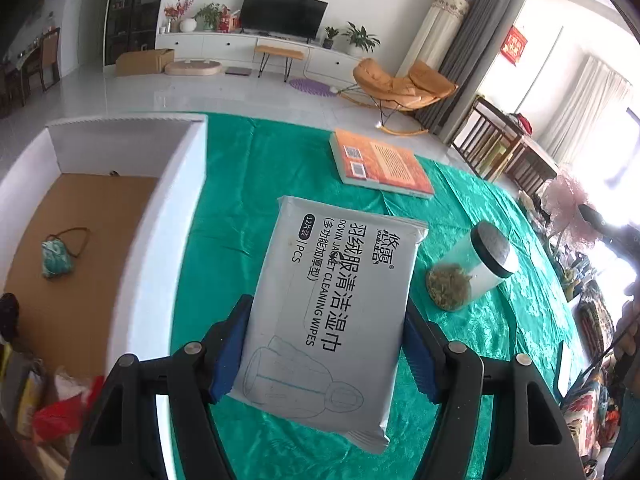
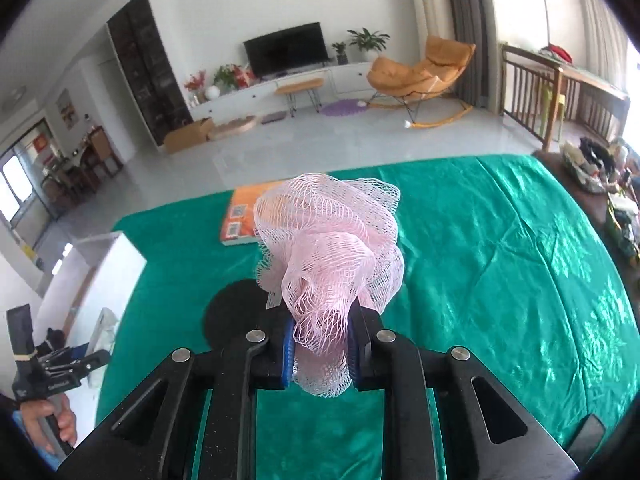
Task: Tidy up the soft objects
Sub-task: 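Carry the wipes packet and pink puff into the white box and release both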
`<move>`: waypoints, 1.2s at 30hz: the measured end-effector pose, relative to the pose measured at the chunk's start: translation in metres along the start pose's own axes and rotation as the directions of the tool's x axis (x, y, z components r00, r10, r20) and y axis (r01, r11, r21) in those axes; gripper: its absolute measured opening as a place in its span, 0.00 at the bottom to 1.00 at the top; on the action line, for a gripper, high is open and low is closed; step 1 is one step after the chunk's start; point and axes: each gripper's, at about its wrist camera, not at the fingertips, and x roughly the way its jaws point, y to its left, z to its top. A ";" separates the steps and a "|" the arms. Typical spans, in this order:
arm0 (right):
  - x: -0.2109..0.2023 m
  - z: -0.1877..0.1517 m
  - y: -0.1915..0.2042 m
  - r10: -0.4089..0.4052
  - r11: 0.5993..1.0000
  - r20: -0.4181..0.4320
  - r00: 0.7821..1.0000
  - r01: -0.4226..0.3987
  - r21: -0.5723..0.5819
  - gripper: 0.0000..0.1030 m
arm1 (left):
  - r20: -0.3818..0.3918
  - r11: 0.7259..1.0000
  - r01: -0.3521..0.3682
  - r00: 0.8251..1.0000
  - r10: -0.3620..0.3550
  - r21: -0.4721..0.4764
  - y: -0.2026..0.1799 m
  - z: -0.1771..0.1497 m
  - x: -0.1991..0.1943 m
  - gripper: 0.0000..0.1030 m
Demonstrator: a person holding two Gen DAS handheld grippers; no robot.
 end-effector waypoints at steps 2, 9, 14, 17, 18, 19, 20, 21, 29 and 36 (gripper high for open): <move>-0.008 0.006 0.055 0.112 0.993 0.000 0.994 -0.112 -0.042 0.21 | 0.046 0.997 -0.074 0.996 0.074 -0.008 0.029 0.004 -0.036 0.67; 0.028 -0.018 0.261 0.426 0.882 -0.152 0.892 -0.447 -0.152 0.21 | 0.052 0.903 -0.426 0.902 0.429 -0.059 0.153 -0.026 -0.109 0.70; 0.081 -0.060 0.362 0.494 0.820 -0.278 0.824 -0.547 -0.166 0.50 | 0.007 0.847 -0.522 0.851 0.525 -0.101 0.196 -0.065 -0.121 0.85; 0.096 -0.079 0.382 0.503 0.804 -0.319 0.803 -0.570 -0.167 0.67 | 0.039 0.837 -0.537 0.839 0.543 -0.103 0.195 -0.077 -0.126 0.93; 0.096 -0.083 0.384 0.497 0.803 -0.325 0.804 -0.569 -0.178 0.67 | 0.054 0.831 -0.547 0.831 0.554 -0.102 0.192 -0.080 -0.128 0.94; 0.095 -0.084 0.380 0.486 0.806 -0.325 0.811 -0.560 -0.194 0.67 | 0.075 0.830 -0.548 0.828 0.555 -0.102 0.189 -0.081 -0.130 0.94; 0.092 -0.084 0.377 0.469 0.810 -0.319 0.824 -0.545 -0.217 0.67 | 0.096 0.835 -0.539 0.831 0.548 -0.110 0.186 -0.081 -0.133 0.94; 0.088 -0.085 0.376 0.450 0.814 -0.311 0.837 -0.528 -0.245 0.67 | 0.108 0.837 -0.531 0.832 0.545 -0.130 0.182 -0.082 -0.137 0.94; 0.061 -0.108 0.371 0.325 0.795 -0.276 0.904 -0.420 -0.437 0.67 | 0.093 0.768 -0.613 0.767 0.635 -0.186 0.157 -0.086 -0.141 0.95; 0.060 -0.126 0.385 0.271 0.763 -0.298 0.915 -0.393 -0.514 0.67 | 0.118 0.734 -0.656 0.727 0.677 -0.174 0.152 -0.090 -0.144 0.95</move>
